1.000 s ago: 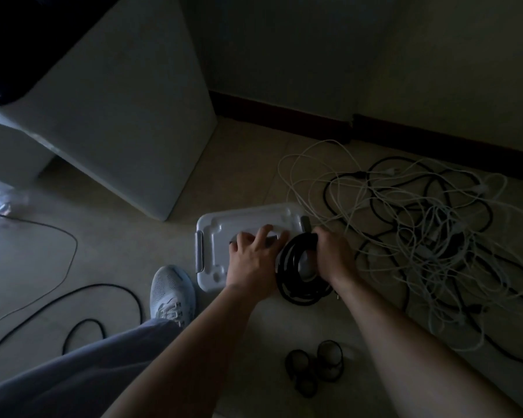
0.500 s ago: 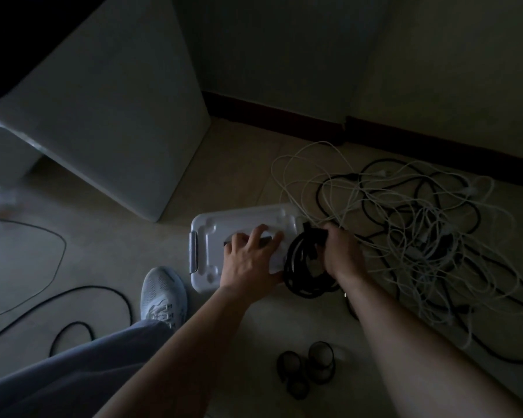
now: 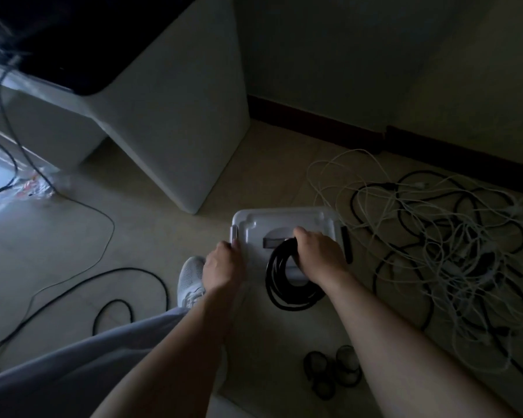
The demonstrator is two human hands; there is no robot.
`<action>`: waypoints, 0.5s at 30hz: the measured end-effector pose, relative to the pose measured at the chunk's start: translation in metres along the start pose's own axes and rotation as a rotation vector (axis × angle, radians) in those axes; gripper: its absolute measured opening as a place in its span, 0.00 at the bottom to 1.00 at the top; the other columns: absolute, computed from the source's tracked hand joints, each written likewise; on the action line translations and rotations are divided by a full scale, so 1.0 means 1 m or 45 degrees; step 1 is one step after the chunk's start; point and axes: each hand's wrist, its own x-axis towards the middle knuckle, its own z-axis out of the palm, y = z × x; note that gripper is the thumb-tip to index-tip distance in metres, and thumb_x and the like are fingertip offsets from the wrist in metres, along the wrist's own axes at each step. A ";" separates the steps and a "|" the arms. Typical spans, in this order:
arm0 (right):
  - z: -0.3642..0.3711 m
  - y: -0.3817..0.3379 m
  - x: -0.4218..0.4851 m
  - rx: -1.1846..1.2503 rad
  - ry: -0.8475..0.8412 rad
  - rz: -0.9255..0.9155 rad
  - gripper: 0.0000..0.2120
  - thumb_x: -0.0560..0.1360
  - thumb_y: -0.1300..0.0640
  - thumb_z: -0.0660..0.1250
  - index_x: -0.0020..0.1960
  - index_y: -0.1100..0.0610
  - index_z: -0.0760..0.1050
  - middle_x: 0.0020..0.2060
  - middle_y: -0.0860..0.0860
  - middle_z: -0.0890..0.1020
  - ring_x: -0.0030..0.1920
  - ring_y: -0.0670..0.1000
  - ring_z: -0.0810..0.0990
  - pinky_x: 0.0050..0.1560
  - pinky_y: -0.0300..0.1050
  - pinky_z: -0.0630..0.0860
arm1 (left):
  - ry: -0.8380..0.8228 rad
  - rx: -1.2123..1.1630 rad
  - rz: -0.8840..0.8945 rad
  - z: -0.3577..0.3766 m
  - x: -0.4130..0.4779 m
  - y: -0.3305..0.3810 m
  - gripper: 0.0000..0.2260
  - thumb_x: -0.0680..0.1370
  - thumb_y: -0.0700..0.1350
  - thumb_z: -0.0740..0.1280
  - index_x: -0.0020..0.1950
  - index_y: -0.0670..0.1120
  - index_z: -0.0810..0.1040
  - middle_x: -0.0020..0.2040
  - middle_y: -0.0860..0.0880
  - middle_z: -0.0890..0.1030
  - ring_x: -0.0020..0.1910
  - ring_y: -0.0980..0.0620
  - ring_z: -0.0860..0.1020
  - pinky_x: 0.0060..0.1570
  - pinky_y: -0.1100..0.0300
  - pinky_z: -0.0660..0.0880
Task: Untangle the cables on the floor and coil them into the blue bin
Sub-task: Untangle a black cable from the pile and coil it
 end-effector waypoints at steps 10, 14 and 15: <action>0.004 -0.004 -0.004 -0.126 -0.135 -0.015 0.05 0.78 0.63 0.57 0.47 0.54 0.64 0.45 0.58 0.80 0.45 0.62 0.80 0.38 0.50 0.70 | 0.055 0.279 0.315 0.011 0.003 -0.015 0.15 0.85 0.50 0.50 0.64 0.45 0.70 0.55 0.41 0.77 0.54 0.38 0.78 0.48 0.50 0.69; -0.001 -0.004 -0.001 -0.121 -0.176 -0.038 0.04 0.78 0.62 0.58 0.46 0.55 0.64 0.45 0.58 0.79 0.45 0.62 0.80 0.38 0.50 0.69 | 0.021 0.070 0.152 0.016 0.012 -0.020 0.16 0.84 0.49 0.49 0.56 0.44 0.75 0.57 0.40 0.80 0.55 0.38 0.77 0.48 0.52 0.67; -0.002 -0.004 0.000 -0.116 -0.182 -0.031 0.04 0.78 0.62 0.58 0.46 0.55 0.64 0.45 0.58 0.80 0.45 0.62 0.80 0.39 0.50 0.69 | 0.000 -0.003 0.063 0.013 0.013 -0.017 0.18 0.84 0.50 0.49 0.57 0.45 0.75 0.58 0.39 0.80 0.56 0.38 0.77 0.50 0.51 0.68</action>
